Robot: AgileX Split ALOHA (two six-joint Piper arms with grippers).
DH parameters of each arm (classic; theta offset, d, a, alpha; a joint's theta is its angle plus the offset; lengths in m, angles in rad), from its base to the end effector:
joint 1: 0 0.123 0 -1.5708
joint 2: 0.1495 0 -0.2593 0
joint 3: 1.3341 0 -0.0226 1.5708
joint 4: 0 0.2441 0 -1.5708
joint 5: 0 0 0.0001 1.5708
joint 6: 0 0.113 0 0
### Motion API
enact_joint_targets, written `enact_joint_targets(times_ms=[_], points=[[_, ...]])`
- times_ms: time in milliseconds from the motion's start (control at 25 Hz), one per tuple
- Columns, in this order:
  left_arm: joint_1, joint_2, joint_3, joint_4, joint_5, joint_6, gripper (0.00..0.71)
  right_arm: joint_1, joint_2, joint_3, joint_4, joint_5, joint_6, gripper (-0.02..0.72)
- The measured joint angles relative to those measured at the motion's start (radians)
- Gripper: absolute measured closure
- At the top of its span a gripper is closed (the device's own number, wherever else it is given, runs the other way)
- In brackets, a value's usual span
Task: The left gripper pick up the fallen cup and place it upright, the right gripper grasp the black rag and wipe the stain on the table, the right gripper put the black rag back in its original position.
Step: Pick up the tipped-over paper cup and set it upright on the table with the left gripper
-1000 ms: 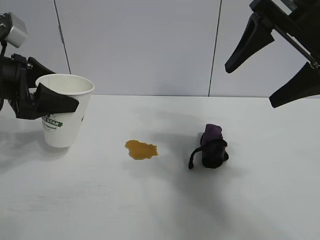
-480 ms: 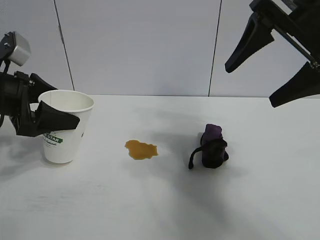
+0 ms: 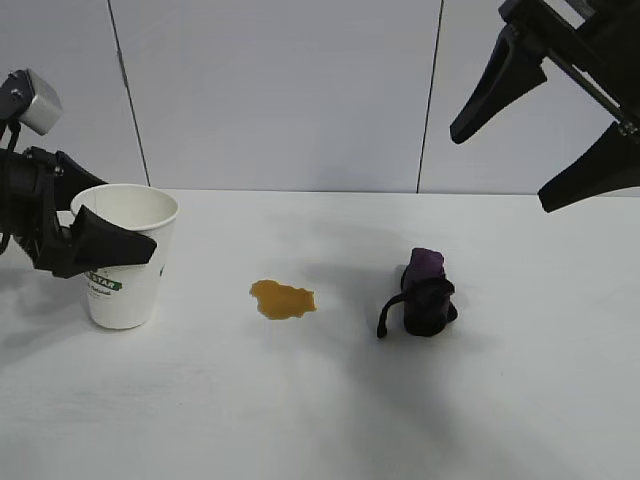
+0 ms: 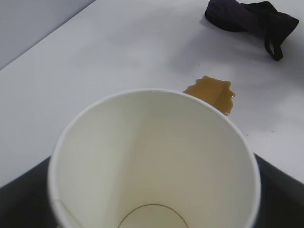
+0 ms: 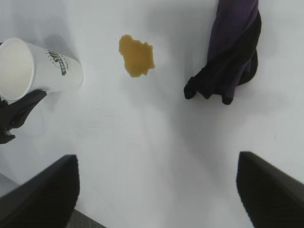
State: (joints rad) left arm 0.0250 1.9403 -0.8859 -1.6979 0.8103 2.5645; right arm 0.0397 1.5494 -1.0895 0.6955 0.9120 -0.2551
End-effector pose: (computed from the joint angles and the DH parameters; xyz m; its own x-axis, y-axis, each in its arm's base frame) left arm 0.3404 -0.0728 0.1018 -0.1738 0.4996 -0.8486 0.8573 0.5009 0.1193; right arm 0.3055 0.0695 0.2232 -0.9437 0.1485 -0.2955 -0.0367 0.8411 0.5397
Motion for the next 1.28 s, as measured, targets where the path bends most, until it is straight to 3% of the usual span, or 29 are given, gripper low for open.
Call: enact_joint_targets(times_ms=[1280], points=[[0.000,-0.031,0.000,0.013,-0.081,-0.160,0.052,0.000,0.000,0.000,0.000,-0.018,0.000,0.081]])
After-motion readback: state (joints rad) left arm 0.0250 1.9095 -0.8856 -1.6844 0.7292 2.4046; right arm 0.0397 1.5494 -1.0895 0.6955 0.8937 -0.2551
